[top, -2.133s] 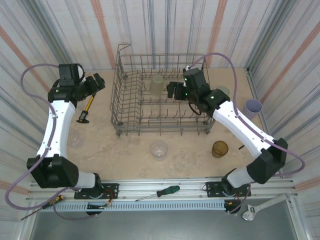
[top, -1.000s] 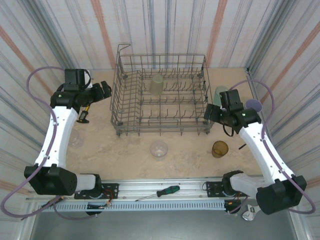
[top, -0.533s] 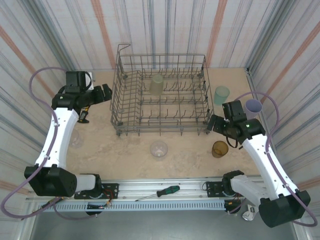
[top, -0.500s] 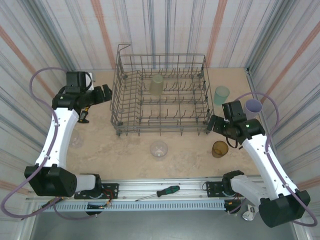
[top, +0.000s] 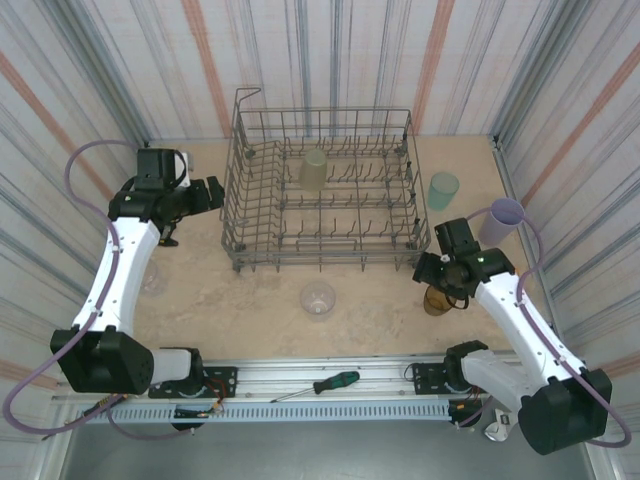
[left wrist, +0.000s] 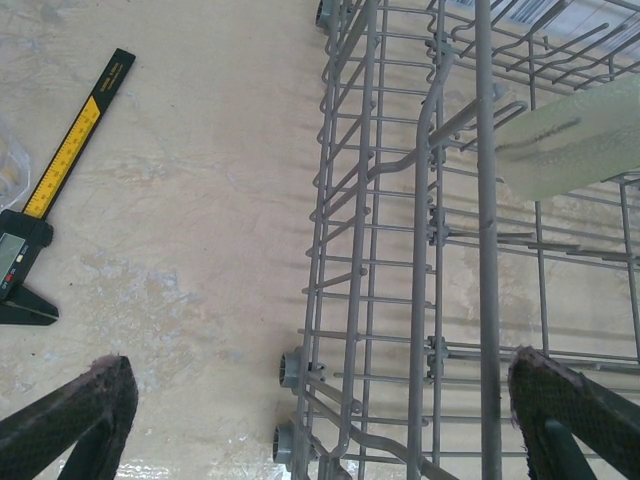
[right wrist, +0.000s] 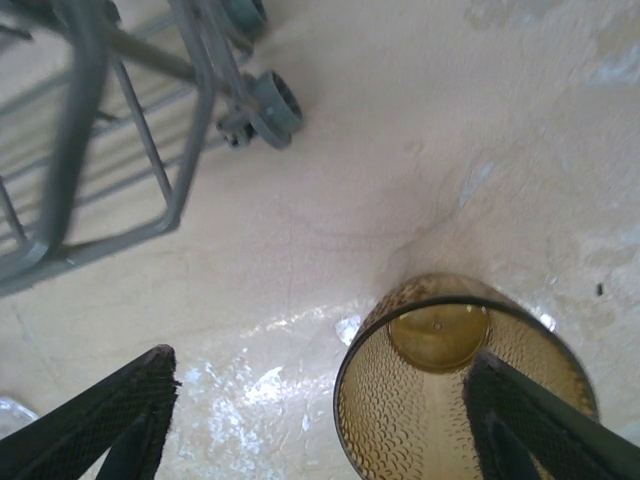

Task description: Load the cups into the dish rack

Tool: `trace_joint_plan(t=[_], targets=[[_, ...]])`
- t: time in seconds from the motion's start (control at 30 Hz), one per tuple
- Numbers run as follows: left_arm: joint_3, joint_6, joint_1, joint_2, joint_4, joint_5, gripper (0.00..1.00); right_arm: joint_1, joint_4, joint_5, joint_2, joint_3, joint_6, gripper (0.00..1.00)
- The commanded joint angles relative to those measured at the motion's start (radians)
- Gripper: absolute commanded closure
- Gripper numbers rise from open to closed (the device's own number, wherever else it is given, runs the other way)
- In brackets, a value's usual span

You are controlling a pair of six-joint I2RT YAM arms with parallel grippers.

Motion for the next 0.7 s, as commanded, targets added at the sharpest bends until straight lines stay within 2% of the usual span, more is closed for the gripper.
trace_joint_plan(t=[0.0,0.47,0.67], targets=[[-0.007,0.021,-0.001,0.000,0.011,-0.011,0.01,0.025,0.020,0.004,0.006,-0.028,0.042,0.24],[-0.017,0.012,-0.002,-0.004,0.014,-0.020,0.01,0.036,0.066,0.050,0.089,-0.081,0.047,0.41],[-0.026,0.008,-0.002,-0.016,0.015,-0.020,0.01,0.031,0.094,0.032,0.101,-0.103,0.039,0.58]])
